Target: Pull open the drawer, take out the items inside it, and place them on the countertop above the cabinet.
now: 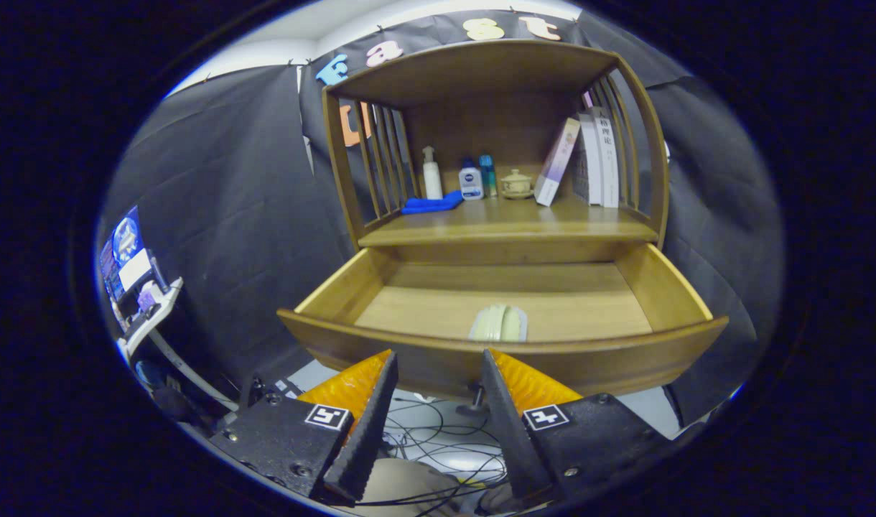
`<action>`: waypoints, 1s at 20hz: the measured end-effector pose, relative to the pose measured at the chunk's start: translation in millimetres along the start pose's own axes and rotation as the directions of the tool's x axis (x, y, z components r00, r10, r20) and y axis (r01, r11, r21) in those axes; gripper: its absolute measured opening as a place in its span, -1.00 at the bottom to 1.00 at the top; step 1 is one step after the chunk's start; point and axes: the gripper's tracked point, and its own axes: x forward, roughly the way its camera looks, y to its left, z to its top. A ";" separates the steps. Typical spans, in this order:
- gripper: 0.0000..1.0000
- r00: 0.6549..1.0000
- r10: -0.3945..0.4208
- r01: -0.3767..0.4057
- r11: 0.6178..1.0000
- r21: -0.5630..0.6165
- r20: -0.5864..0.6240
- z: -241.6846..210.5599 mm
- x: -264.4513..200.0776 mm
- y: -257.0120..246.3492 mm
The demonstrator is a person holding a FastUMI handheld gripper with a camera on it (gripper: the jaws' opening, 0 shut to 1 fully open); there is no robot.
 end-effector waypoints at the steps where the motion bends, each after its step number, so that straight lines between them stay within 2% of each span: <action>1: 0.49 1.000 0.008 -0.008 1.000 -0.001 -0.002 12.2 3.3 -3.1; 5: 0.48 0.997 -0.005 0.005 1.000 -0.007 -0.071 38.0 26.0 -22.5; 9: 0.49 0.982 -0.026 0.023 1.000 -0.018 -0.186 42.1 58.0 -35.3; 15: 0.48 0.914 -0.039 0.053 0.998 0.023 -0.403 16.8 104.9 -41.9; 20: 0.47 0.866 -0.063 0.047 0.998 -0.045 -0.496 -0.3 121.2 -43.6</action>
